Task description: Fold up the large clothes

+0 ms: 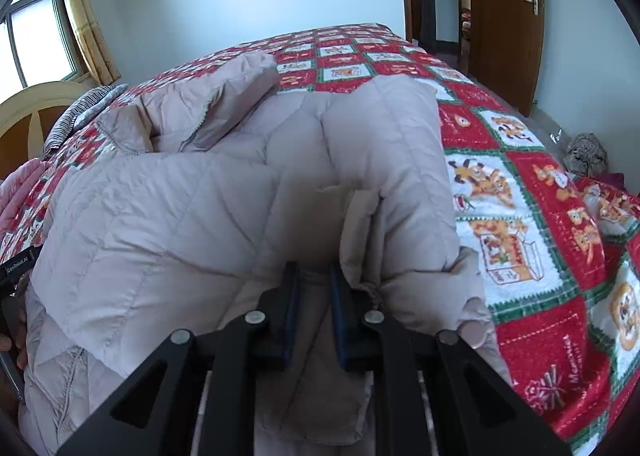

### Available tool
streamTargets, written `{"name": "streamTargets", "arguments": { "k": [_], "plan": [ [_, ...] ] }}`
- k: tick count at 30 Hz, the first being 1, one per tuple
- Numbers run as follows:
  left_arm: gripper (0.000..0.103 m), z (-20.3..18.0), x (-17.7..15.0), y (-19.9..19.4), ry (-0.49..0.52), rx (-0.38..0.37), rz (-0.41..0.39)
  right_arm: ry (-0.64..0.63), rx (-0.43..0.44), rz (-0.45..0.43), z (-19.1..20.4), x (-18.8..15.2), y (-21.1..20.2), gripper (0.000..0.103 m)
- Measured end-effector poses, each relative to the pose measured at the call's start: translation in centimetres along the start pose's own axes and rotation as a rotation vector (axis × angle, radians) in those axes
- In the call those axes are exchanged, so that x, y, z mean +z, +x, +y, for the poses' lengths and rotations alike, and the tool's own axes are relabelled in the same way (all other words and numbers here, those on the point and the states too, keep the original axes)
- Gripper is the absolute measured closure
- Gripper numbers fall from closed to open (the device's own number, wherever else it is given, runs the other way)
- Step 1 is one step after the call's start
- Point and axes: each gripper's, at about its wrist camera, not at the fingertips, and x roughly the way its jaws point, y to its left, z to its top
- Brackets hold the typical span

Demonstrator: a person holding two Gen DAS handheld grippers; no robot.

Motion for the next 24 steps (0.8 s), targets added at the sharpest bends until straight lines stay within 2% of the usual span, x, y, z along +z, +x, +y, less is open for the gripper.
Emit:
{"name": "streamTargets", "arguments": {
  "k": [2,4,7,9,11,13,15,18,20,21,22,24],
  "plan": [
    [0.002,-0.9,-0.1,-0.1,0.035,0.050,-0.012,-0.005,-0.012,-0.007,0.2,0.0,-0.1,0.086],
    [0.002,-1.1,-0.1,-0.3,0.045,0.067,-0.021,-0.020,-0.033,-0.013,0.6,0.0,-0.2,0.086],
    [0.002,-0.1,-0.2,-0.6,0.008,0.026,-0.013,-0.047,-0.077,-0.019,1.4,0.2,-0.2,0.086],
    [0.002,1.2,-0.4,-1.6,-0.023,-0.056,0.003,-0.053,-0.088,-0.009,1.7,0.3,-0.6,0.082],
    [0.002,2.1,-0.2,-2.7,-0.022,-0.136,0.003,-0.025,-0.055,0.010,1.5,0.7,-1.8,0.069],
    [0.002,2.6,0.5,-4.2,-0.008,-0.181,-0.028,0.014,0.026,-0.030,1.3,1.6,-3.8,0.025],
    [0.002,2.7,2.1,-5.5,-0.019,-0.230,-0.077,0.004,0.046,-0.115,1.8,3.5,-6.1,0.010],
    [0.002,1.4,6.0,-6.0,-0.029,-0.296,-0.077,-0.022,0.058,-0.135,3.0,7.3,-6.7,0.007],
    [0.002,-0.5,9.5,-5.1,-0.033,-0.320,-0.025,0.005,0.103,-0.099,3.4,10.7,-5.3,0.007],
    [0.002,-2.3,11.7,-3.8,-0.018,-0.342,0.035,0.016,0.117,-0.079,3.5,11.7,-4.5,0.007],
    [0.002,-3.6,13.3,-2.6,-0.012,-0.371,0.086,0.027,0.113,-0.057,3.8,13.1,-3.3,0.008],
    [0.002,-5.7,15.4,-1.0,-0.010,-0.398,0.121,0.032,0.087,-0.016,4.5,15.3,-0.5,0.008]
  ]
}}
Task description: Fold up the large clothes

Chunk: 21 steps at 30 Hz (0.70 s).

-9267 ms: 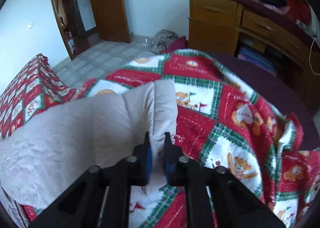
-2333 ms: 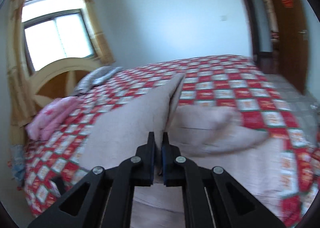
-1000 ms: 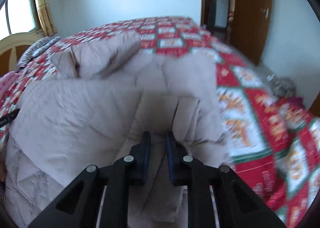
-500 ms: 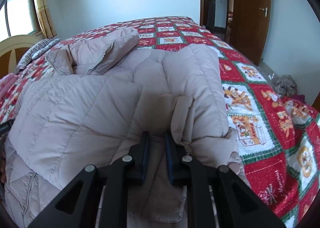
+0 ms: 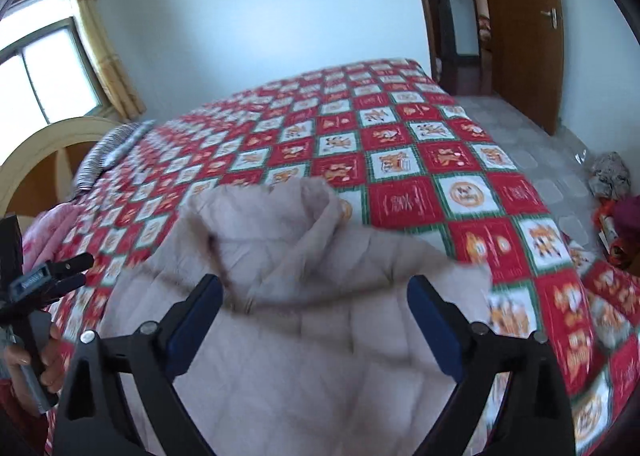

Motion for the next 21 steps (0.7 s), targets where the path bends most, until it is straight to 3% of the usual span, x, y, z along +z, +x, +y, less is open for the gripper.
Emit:
{"name": "streamTargets", "arguments": {
  "k": [3,8,11,12,13,14,15,16,21],
  "plan": [
    [0.002,-2.7,2.7,4.1,0.068,0.053,0.042,0.021,-0.022,0.073,-0.1,1.5,3.9,0.010],
    [0.002,-6.4,3.3,9.8,0.179,0.057,0.173,0.054,-0.058,0.192,-1.3,1.6,9.1,0.037],
    [0.002,-7.5,2.4,11.9,0.233,0.122,0.211,0.042,-0.026,0.230,-1.5,0.7,10.3,0.071],
    [0.002,-7.5,2.1,12.2,0.229,0.124,0.206,0.026,-0.023,0.242,-1.3,0.4,10.4,0.093],
    [0.026,-7.4,1.8,12.0,0.225,0.117,0.176,-0.007,-0.039,0.239,-1.0,0.1,9.9,0.093],
    [0.077,-7.4,1.6,11.6,0.227,0.094,0.151,-0.036,-0.053,0.222,-0.8,-0.1,9.2,0.093],
    [0.094,-7.4,1.4,11.4,0.229,0.058,0.158,-0.059,-0.063,0.208,-0.6,-0.1,8.6,0.094],
    [0.095,-7.2,1.1,10.8,0.220,0.021,0.166,-0.092,-0.082,0.197,-0.5,-0.3,7.7,0.095],
    [0.096,-7.1,-0.6,5.2,0.262,-0.052,0.018,-0.118,-0.152,0.176,-2.5,-2.0,5.0,0.095]
  ]
}}
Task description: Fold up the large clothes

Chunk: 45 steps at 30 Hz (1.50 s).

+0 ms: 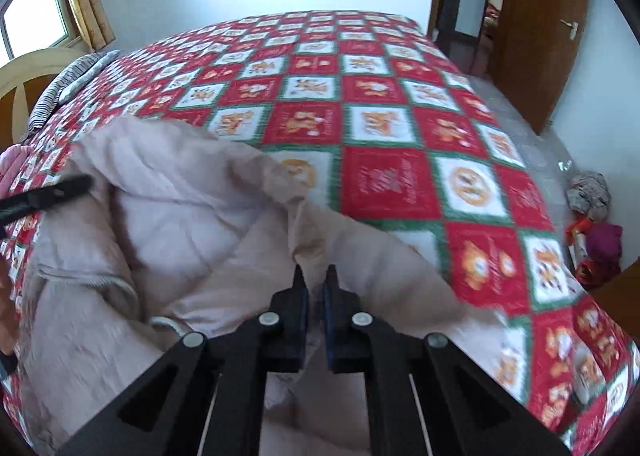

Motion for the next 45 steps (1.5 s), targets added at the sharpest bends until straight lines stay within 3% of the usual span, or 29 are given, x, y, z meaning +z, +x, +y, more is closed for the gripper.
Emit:
{"name": "streamTargets", "arguments": {
  "k": [5,10,13,17,20,21,23,26,29,34,38,41,45],
  "plan": [
    [0.096,1.2,-2.0,-1.6,0.005,0.081,-0.056,0.110,0.012,-0.001,-2.3,-3.3,1.3,0.095],
    [0.092,4.9,-5.5,3.7,-0.084,0.201,0.060,0.124,-0.027,-0.060,-1.8,-4.8,2.4,0.096],
    [0.092,6.2,-7.3,4.1,-0.150,0.162,-0.028,0.114,-0.049,-0.071,-1.5,-4.7,2.6,0.094],
    [0.092,4.9,-7.3,4.4,-0.094,0.242,-0.041,0.078,-0.066,-0.071,-1.0,-4.9,0.9,0.084],
    [0.092,4.0,-7.4,4.5,-0.053,0.288,-0.048,0.114,-0.097,-0.220,-0.9,-5.7,-3.4,0.071],
    [0.092,3.8,-7.4,4.6,-0.041,0.304,-0.051,0.123,-0.091,-0.284,-0.6,-5.5,-5.0,0.068],
    [0.092,3.5,-7.6,4.6,-0.020,0.332,-0.057,0.118,-0.038,-0.325,0.6,-3.7,-6.2,0.067],
    [0.092,3.5,-7.9,4.6,-0.008,0.346,-0.061,0.052,-0.036,-0.301,3.6,0.3,-4.7,0.067],
    [0.092,3.4,-8.0,4.6,-0.003,0.352,-0.061,0.027,0.006,-0.206,5.4,3.1,-0.5,0.088],
    [0.092,3.1,-7.9,4.6,0.016,0.362,-0.067,-0.027,0.079,-0.016,5.0,0.3,6.9,0.095],
    [0.092,2.9,-7.8,4.6,0.021,0.359,-0.069,0.078,0.189,-0.090,3.0,-1.5,6.4,0.096],
    [0.092,3.2,-7.9,3.4,0.007,0.315,-0.082,0.087,0.205,-0.100,2.7,-1.7,6.4,0.097],
    [0.091,1.7,-8.1,-0.6,0.078,0.285,-0.122,0.081,0.193,-0.117,2.8,-2.2,6.1,0.097]
  ]
}}
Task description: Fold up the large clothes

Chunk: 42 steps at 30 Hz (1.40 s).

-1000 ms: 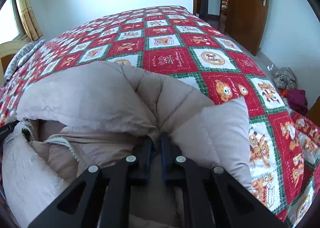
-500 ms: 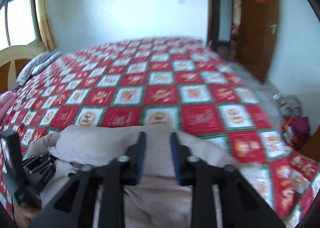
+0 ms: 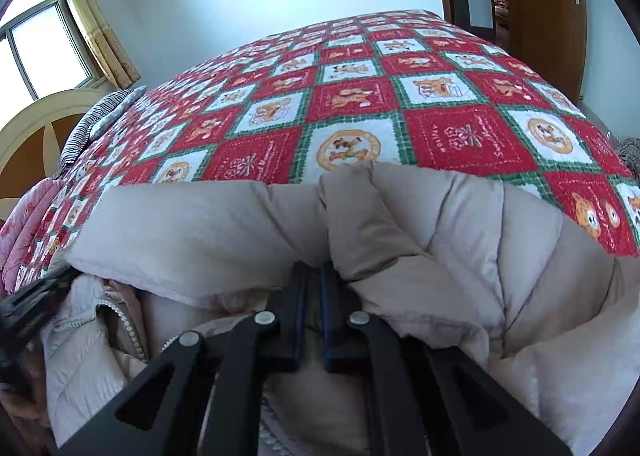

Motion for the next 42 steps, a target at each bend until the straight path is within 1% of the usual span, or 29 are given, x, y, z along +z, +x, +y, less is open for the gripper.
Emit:
{"name": "streamTargets", "arguments": {
  "k": [2,4,6,7,8,9,10,12,13,14,15,16,17,18,20,23,25,29,33,38,42],
  "plan": [
    [0.091,-1.3,1.4,-2.2,0.022,-0.043,-0.054,-0.006,-0.007,-0.004,0.4,0.6,0.3,0.097],
    [0.091,-2.9,3.3,-2.6,0.033,-0.079,-0.072,-0.013,-0.017,-0.008,0.5,0.7,0.5,0.097],
    [0.090,-5.1,5.8,-1.9,0.041,-0.093,-0.075,-0.027,-0.039,-0.013,0.8,0.6,0.4,0.097],
    [0.090,-5.7,6.5,-1.3,0.043,-0.092,-0.074,-0.037,-0.054,-0.016,1.0,0.6,0.4,0.097],
    [0.090,-6.3,7.1,-0.4,0.045,-0.087,-0.064,-0.042,-0.060,-0.018,1.1,0.6,0.4,0.097],
    [0.090,-6.7,7.5,1.3,0.029,-0.076,-0.037,-0.046,-0.066,-0.019,1.2,0.5,0.4,0.097],
    [0.090,-6.7,7.3,2.4,0.011,-0.067,-0.012,-0.048,-0.070,-0.021,1.2,0.5,0.4,0.097],
    [0.090,-6.2,5.8,5.3,-0.004,-0.011,0.061,-0.047,-0.069,-0.023,1.1,0.6,0.4,0.097],
    [0.090,-5.7,4.1,7.0,-0.005,-0.007,0.103,-0.048,-0.068,-0.025,1.1,0.6,0.4,0.097],
    [0.090,-5.4,3.1,7.5,-0.018,-0.033,0.111,-0.051,-0.068,-0.032,1.2,0.6,0.3,0.097],
    [0.090,-4.9,2.5,7.6,-0.041,-0.050,0.098,-0.062,-0.079,-0.038,1.4,0.5,0.2,0.097],
    [0.090,-4.8,2.3,7.4,-0.047,-0.042,0.082,-0.071,-0.092,-0.038,1.6,0.5,0.2,0.097],
    [0.090,-5.1,2.2,7.5,-0.033,-0.020,0.082,-0.082,-0.107,-0.037,1.9,0.5,0.3,0.097],
    [0.090,-5.8,2.1,7.8,-0.001,0.017,0.087,-0.088,-0.116,-0.037,2.0,0.5,0.3,0.097],
    [0.090,-6.8,2.2,8.3,0.052,0.067,0.095,-0.098,-0.132,-0.038,2.2,0.5,0.3,0.097],
    [0.090,-7.7,2.1,8.8,0.104,0.121,0.099,-0.112,-0.153,-0.031,2.5,0.5,0.5,0.097],
    [0.090,-7.8,2.0,9.0,0.123,0.141,0.100,-0.117,-0.160,-0.027,2.6,0.5,0.6,0.097],
    [0.090,-7.7,2.2,9.5,0.130,0.141,0.102,-0.120,-0.166,-0.008,2.6,0.6,1.0,0.097],
    [0.090,-7.8,2.3,9.6,0.129,0.141,0.098,-0.138,-0.191,0.001,3.0,0.6,1.3,0.097],
    [0.090,-8.0,2.3,9.7,0.134,0.146,0.097,-0.137,-0.192,0.006,3.0,0.6,1.4,0.097],
    [0.090,-8.0,2.4,9.8,0.134,0.140,0.093,-0.182,-0.244,0.023,3.9,0.8,2.1,0.096]
  ]
}}
